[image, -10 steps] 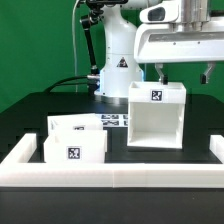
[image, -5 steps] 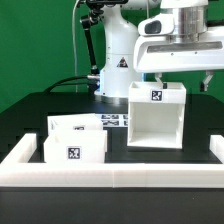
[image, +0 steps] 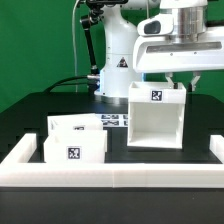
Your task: Assemble drawer
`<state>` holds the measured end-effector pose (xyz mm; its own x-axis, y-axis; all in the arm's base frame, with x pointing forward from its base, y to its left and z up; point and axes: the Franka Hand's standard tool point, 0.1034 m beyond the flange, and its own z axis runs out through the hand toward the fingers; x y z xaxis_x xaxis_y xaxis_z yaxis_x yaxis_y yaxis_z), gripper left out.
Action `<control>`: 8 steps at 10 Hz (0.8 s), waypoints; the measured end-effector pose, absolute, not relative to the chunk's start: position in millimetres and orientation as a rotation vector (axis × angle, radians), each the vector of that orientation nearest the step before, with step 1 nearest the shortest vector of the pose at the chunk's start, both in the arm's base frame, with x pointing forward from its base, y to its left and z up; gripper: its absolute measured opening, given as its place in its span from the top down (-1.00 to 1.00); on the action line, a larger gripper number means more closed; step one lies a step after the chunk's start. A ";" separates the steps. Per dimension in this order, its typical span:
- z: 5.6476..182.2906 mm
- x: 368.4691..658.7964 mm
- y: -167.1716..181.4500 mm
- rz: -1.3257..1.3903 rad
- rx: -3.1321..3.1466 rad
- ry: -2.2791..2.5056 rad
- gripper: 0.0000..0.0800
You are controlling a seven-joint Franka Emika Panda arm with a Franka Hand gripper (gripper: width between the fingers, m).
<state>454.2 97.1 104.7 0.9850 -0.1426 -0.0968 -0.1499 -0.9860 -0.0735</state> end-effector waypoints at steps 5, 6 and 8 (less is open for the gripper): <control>104.7 454.2 97.1 0.140 -3.050 0.225 0.91; 104.7 454.2 97.1 0.140 -3.050 0.225 0.91; 104.6 455.0 96.8 0.139 -3.049 0.221 0.91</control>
Offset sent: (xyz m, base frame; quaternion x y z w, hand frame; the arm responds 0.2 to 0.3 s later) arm 0.0000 0.0000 0.0000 0.0000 0.0000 0.0000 1.0000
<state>455.0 96.8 104.6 0.9854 -0.1402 -0.0962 -0.1475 -0.9863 -0.0741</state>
